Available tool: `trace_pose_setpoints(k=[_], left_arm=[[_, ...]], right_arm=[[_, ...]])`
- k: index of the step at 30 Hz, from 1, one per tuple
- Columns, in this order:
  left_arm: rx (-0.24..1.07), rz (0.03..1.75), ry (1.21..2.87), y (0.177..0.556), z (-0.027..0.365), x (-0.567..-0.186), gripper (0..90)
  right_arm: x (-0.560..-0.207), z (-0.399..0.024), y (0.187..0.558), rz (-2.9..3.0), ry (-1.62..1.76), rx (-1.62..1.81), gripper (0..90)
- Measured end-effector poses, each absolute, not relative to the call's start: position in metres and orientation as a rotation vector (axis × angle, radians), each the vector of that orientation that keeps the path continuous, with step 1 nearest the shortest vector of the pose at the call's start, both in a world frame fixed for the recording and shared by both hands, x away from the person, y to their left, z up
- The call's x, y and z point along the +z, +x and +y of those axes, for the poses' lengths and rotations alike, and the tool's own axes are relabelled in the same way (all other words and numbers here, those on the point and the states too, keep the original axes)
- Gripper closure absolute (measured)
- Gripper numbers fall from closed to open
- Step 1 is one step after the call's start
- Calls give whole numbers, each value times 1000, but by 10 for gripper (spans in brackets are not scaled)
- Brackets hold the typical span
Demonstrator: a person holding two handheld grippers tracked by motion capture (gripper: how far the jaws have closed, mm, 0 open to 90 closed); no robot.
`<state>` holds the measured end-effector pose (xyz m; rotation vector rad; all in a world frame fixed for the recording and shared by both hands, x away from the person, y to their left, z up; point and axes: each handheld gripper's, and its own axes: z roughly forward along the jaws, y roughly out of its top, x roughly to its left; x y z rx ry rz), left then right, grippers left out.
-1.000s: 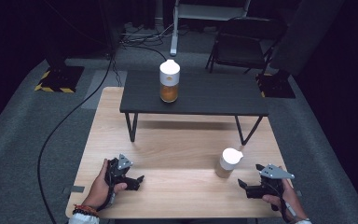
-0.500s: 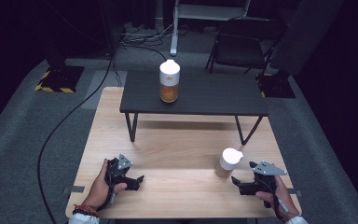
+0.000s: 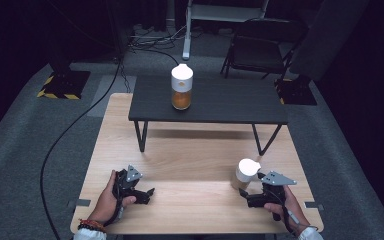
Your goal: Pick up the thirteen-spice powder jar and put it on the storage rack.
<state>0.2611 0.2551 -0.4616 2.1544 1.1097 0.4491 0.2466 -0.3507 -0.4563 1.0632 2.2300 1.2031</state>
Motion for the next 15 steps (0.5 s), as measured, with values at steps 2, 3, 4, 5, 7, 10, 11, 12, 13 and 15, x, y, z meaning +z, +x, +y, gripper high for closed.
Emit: trace_pose_setpoints(k=[2,3,4,5,7,10,11,12,13,15], left_arm=[[449,1110,2154,261,255,-462,0],[449,1110,2154,261,255,-462,0],[449,1110,2154,261,255,-462,0],[449,1110,2154,261,255,-462,0],[449,1110,2155,261,255,-462,0],[449,1110,2155,261,255,-462,0],[449,1110,2154,261,255,-462,0],[449,1110,2155,261,255,-462,0],[449,1110,2155,261,255,-462,0],[449,1110,2154,261,255,-462,0]], right_arm=[[-457,-349,249,2231,1069,1215,13],[-458,-348,249,2231,1068,1218,13],[-459,-346,250,2234,1068,1218,13],[-459,-344,251,2237,1067,1216,14],[-461,-340,253,2235,1068,1217,15],[-463,-336,256,2236,1079,1223,17],[-463,-335,256,2232,1083,1225,17],[-464,-334,257,2231,1089,1232,18],[-464,-333,257,2226,1098,1240,18],[-465,-332,258,2213,1109,1251,20]])
